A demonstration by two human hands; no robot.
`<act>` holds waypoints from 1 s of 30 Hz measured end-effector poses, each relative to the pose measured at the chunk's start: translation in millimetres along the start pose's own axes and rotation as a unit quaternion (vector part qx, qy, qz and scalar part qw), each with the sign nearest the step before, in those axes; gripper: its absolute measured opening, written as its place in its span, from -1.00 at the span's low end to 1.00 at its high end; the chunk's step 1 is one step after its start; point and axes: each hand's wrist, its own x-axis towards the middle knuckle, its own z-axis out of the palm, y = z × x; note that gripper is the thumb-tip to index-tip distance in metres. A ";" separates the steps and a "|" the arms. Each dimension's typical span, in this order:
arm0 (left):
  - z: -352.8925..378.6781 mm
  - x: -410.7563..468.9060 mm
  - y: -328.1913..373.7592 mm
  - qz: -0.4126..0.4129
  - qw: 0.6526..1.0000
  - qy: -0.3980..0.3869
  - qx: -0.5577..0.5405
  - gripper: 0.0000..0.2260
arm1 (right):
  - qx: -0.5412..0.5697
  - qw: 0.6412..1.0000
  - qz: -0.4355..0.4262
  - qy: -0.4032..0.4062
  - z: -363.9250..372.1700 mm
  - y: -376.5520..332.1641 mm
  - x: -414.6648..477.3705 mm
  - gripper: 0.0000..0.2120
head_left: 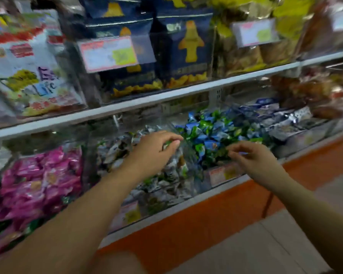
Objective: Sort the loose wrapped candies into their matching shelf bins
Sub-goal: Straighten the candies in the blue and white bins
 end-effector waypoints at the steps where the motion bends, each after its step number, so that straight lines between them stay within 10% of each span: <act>1: 5.5 10.7 6.6 0.003 1.000 -0.013 -0.007 -0.75 | -0.026 1.000 0.003 -0.010 -9.8 11.8 1.1 -0.79; 5: 29.1 53.5 29.0 0.020 0.997 -0.074 -0.010 -0.80 | -0.102 0.989 0.028 -0.105 -35.9 43.7 7.1 -0.67; 18: 116.3 149.7 53.4 0.159 0.913 -0.273 0.260 -0.64 | -0.135 0.989 -0.030 -0.060 -48.9 78.1 30.6 -0.77; 30: 73.8 178.4 -4.1 0.151 0.939 -0.181 0.251 -0.78 | -0.131 0.990 -0.025 -0.043 -41.0 80.5 37.2 -0.80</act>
